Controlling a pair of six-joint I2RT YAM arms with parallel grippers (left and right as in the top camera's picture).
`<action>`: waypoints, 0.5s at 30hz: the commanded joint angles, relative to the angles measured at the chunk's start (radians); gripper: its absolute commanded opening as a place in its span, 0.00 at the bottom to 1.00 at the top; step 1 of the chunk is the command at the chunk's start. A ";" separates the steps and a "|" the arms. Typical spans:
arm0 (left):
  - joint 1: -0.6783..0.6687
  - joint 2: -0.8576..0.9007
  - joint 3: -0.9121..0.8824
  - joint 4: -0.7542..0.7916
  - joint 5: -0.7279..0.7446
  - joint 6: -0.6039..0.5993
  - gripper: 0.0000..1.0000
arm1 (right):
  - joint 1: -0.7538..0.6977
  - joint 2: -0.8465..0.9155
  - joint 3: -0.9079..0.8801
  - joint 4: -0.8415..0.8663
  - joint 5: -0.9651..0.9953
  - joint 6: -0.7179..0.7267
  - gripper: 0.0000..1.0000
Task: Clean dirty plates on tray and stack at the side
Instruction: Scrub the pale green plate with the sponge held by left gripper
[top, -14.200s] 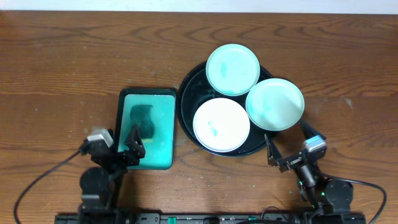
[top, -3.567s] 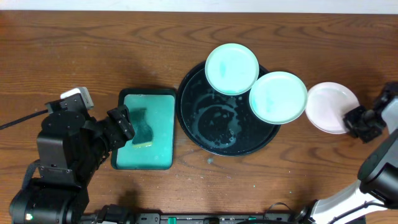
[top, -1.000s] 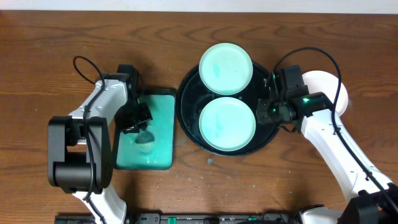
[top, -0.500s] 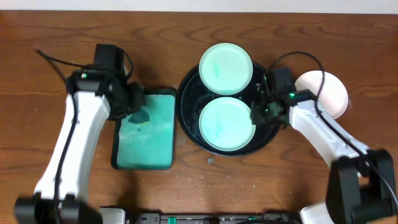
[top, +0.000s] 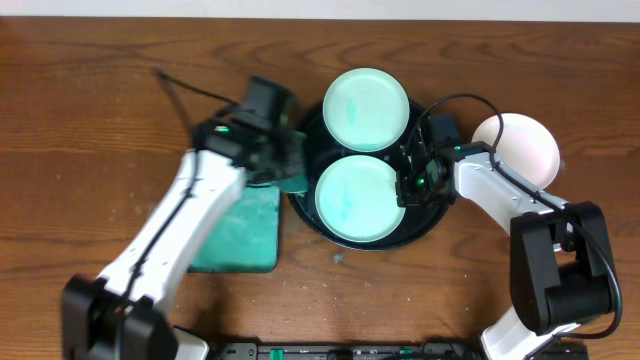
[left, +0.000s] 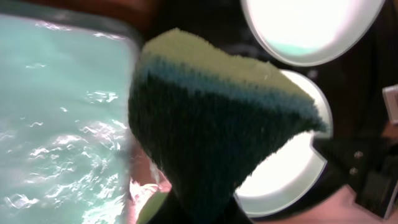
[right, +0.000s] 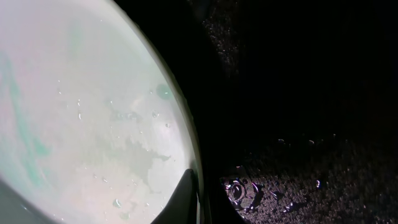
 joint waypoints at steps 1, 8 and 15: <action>-0.088 0.130 0.006 0.106 0.071 -0.119 0.07 | 0.008 0.037 -0.008 -0.019 0.031 0.006 0.01; -0.166 0.410 0.006 0.389 0.348 -0.179 0.07 | 0.008 0.037 -0.008 -0.033 0.034 0.002 0.01; -0.148 0.468 0.023 0.147 -0.019 -0.240 0.07 | 0.008 0.037 -0.008 -0.037 0.034 0.003 0.01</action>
